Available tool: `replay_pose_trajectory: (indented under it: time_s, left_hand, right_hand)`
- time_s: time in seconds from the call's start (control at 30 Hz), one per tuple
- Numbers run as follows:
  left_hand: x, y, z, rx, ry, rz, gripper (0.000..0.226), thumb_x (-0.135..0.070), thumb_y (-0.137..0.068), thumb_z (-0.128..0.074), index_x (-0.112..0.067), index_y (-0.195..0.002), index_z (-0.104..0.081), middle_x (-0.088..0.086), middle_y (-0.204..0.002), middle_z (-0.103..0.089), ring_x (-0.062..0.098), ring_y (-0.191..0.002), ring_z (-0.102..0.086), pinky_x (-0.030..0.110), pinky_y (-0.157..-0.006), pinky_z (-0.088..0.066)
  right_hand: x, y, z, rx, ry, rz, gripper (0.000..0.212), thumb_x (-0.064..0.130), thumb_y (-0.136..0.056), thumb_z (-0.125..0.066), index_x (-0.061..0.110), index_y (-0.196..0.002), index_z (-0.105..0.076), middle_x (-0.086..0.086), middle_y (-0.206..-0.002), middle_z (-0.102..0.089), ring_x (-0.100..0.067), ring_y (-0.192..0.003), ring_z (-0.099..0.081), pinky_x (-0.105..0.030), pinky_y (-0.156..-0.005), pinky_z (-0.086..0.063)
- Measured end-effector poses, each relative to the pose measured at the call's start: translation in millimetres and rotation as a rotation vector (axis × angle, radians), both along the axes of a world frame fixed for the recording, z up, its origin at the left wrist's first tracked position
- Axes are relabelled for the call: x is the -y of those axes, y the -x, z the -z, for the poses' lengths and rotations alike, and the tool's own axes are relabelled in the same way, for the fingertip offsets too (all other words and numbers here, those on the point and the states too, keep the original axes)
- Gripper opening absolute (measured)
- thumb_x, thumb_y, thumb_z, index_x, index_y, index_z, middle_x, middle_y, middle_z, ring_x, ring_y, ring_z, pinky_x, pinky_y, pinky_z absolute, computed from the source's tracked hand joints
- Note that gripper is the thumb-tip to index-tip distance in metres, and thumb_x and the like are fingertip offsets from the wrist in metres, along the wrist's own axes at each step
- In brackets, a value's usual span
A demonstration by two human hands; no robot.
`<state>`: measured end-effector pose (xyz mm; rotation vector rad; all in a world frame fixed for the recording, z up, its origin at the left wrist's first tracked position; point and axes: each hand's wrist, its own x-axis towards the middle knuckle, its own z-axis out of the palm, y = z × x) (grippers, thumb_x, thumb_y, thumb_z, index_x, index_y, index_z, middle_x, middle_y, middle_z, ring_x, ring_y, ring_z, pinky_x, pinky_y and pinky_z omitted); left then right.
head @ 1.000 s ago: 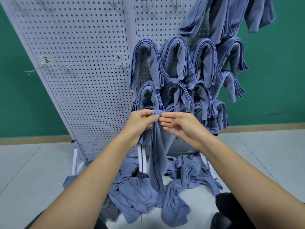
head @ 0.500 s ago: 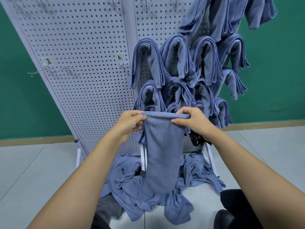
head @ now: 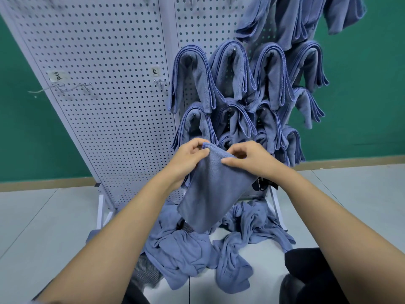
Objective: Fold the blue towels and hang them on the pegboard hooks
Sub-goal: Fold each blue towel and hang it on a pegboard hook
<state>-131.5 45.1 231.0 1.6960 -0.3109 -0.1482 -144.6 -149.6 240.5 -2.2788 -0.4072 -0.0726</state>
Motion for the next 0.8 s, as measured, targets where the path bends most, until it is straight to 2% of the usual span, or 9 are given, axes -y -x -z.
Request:
replay_pose_trajectory:
  time_s: [0.07, 0.17, 0.23, 0.4, 0.53, 0.67, 0.73, 0.8]
  left_hand:
    - [0, -3, 5, -0.014, 0.005, -0.101, 0.016, -0.011, -0.096, -0.052, -0.012, -0.108, -0.062, -0.003, -0.085, -0.068, 0.003, -0.072, -0.060, 0.013, -0.064, -0.046]
    - [-3, -8, 12, -0.078, -0.016, -0.201, 0.023, -0.017, -0.095, -0.056, -0.013, -0.117, -0.058, -0.001, -0.094, -0.063, 0.007, -0.077, -0.057, 0.019, -0.068, -0.045]
    - [-4, -9, 17, -0.145, -0.039, -0.208, 0.023, -0.022, -0.095, -0.057, -0.017, -0.117, -0.055, -0.003, -0.094, -0.060, 0.008, -0.076, -0.055, 0.021, -0.070, -0.047]
    - [-5, -6, 33, -0.325, -0.043, -0.188, 0.022, -0.021, -0.093, -0.062, -0.017, -0.114, -0.056, 0.001, -0.096, -0.061, 0.012, -0.075, -0.056, 0.026, -0.072, -0.051]
    - [-9, 0, 49, -0.477, -0.015, -0.160, 0.026, -0.017, -0.091, -0.064, -0.015, -0.115, -0.055, 0.001, -0.092, -0.062, 0.013, -0.073, -0.058, 0.036, -0.085, -0.054]
    - [-15, 6, 60, -0.615, 0.076, -0.192, 0.028, -0.016, -0.091, -0.064, -0.011, -0.116, -0.054, 0.004, -0.089, -0.062, 0.016, -0.074, -0.058, 0.027, -0.061, -0.051]
    - [-22, 10, 64, -0.670, 0.112, -0.202, 0.033, -0.024, -0.085, -0.070, -0.010, -0.111, -0.057, 0.006, -0.094, -0.061, 0.019, -0.076, -0.055, 0.029, -0.063, -0.049]
    - [-32, 16, 65, -0.763, 0.208, -0.203, 0.039, -0.033, -0.076, -0.075, -0.007, -0.100, -0.059, 0.010, -0.097, -0.058, 0.023, -0.079, -0.054, 0.035, -0.072, -0.049]
  right_hand:
    - [-6, -3, 3, 0.027, -0.014, 0.033, 0.016, 0.029, -0.084, -0.071, 0.016, -0.074, -0.068, -0.001, -0.071, -0.067, -0.007, -0.064, -0.055, -0.027, -0.067, -0.046]
    - [-13, -7, 2, 0.023, -0.078, 0.112, 0.020, 0.026, -0.085, -0.069, 0.010, -0.074, -0.067, 0.002, -0.061, -0.057, -0.005, -0.057, -0.046, -0.022, -0.061, -0.039]
    - [-13, -8, -2, 0.008, -0.114, 0.158, 0.022, 0.026, -0.085, -0.069, 0.005, -0.076, -0.068, 0.000, -0.060, -0.054, -0.007, -0.058, -0.044, -0.023, -0.060, -0.037]
    - [-12, -2, -20, -0.058, -0.233, 0.160, 0.021, 0.026, -0.086, -0.069, 0.012, -0.071, -0.065, -0.010, -0.067, -0.053, -0.014, -0.065, -0.047, -0.025, -0.064, -0.039]
    - [-15, 9, -37, -0.079, -0.336, 0.110, 0.019, 0.023, -0.087, -0.069, 0.014, -0.071, -0.065, -0.002, -0.063, -0.057, -0.002, -0.055, -0.050, -0.012, -0.057, -0.040]
    - [-24, 13, -68, -0.052, -0.387, 0.062, 0.017, 0.022, -0.088, -0.068, 0.015, -0.072, -0.065, 0.007, -0.063, -0.061, 0.000, -0.055, -0.054, -0.011, -0.055, -0.042]
    - [-27, 13, -94, -0.008, -0.423, 0.048, 0.019, 0.023, -0.089, -0.067, 0.015, -0.072, -0.064, 0.008, -0.064, -0.060, -0.001, -0.057, -0.054, -0.011, -0.055, -0.042]
    - [-28, 13, -121, 0.033, -0.517, 0.024, 0.017, 0.024, -0.090, -0.065, 0.015, -0.075, -0.065, 0.005, -0.070, -0.062, -0.005, -0.063, -0.056, -0.016, -0.061, -0.046]
